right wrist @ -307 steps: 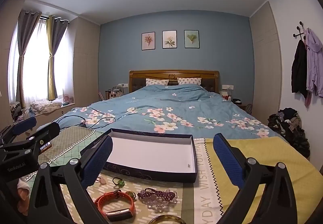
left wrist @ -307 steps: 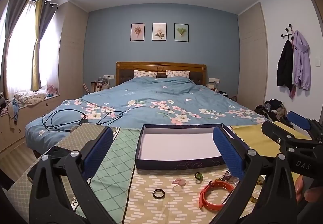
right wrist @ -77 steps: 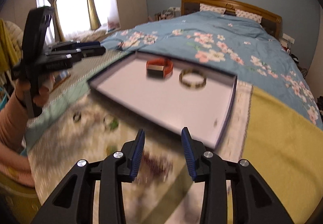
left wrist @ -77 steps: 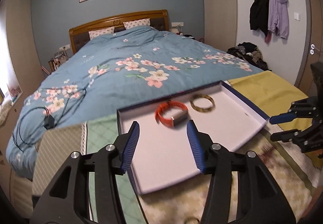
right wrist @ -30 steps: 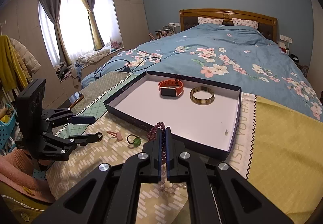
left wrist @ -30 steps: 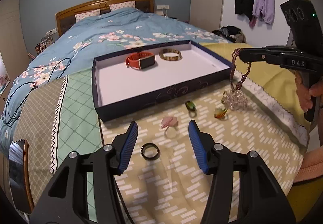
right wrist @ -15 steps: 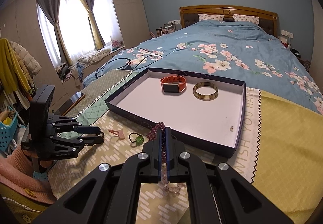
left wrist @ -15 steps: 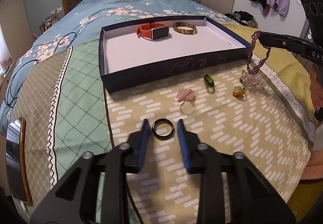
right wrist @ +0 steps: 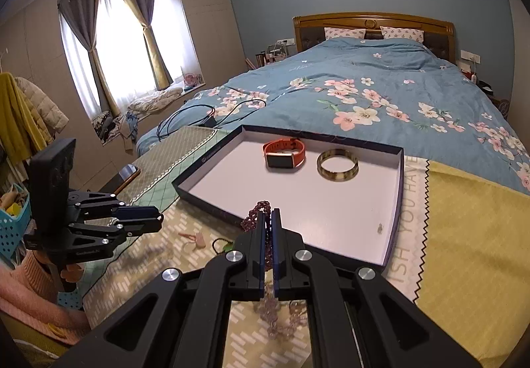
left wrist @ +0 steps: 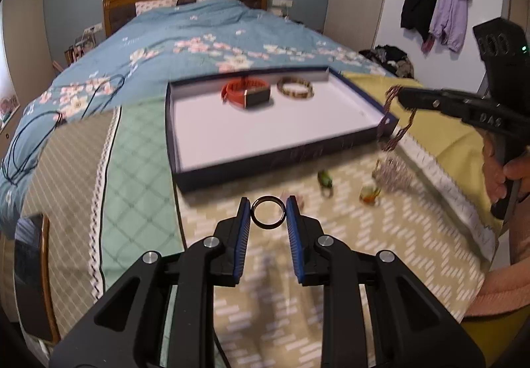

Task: Organize jewelry
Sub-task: 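Carry the ring and necklace over the box and open both tools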

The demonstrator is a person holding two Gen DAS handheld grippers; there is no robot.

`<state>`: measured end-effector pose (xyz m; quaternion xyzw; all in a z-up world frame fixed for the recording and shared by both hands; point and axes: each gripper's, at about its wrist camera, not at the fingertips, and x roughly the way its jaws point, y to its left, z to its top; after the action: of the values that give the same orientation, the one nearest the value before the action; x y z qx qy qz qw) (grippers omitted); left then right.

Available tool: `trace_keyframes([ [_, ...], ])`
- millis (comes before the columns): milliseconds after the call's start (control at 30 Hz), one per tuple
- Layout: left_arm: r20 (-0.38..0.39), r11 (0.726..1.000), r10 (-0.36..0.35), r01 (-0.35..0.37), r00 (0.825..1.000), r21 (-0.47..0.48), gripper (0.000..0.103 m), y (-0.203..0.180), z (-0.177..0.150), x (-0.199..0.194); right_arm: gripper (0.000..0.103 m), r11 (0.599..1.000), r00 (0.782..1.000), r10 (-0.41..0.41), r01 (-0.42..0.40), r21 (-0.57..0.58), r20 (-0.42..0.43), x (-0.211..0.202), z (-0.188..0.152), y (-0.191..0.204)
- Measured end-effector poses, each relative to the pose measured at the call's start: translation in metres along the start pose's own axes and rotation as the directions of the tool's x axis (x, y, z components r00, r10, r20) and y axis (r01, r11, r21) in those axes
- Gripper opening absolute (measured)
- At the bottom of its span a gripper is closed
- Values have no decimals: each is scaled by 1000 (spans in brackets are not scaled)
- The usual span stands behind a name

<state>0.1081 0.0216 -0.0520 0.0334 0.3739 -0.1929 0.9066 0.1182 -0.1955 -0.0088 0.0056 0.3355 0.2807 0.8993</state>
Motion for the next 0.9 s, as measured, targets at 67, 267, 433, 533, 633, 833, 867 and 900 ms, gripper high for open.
trace_keyframes([
  [67,23,1000,-12,12,1000,0,22,0,9,-2,2,1000,1000,-4,4,3,7,2,5,-1],
  [267,67,1000,-1,0,998,21,22,-1,34,4,2,1000,999,-23,23,6,23,11,19,-5],
  [433,76,1000,4,-6,997,29,22,0,55,16,2,999,999,-37,36,28,28,23,30,-14],
  [533,74,1000,6,-8,997,30,22,2,65,27,2,998,999,-44,43,43,29,31,36,-20],
  [633,63,999,11,-13,998,33,22,4,73,39,2,997,998,-49,47,64,28,38,40,-25],
  [833,37,999,18,-19,999,32,22,9,84,64,2,992,999,-42,41,119,6,58,46,-39],
  [867,33,999,17,-18,999,30,22,10,85,68,2,990,999,-32,32,136,0,63,47,-43],
  [900,27,1000,17,-18,999,24,22,12,87,72,2,989,1000,-30,30,147,-3,66,47,-44],
])
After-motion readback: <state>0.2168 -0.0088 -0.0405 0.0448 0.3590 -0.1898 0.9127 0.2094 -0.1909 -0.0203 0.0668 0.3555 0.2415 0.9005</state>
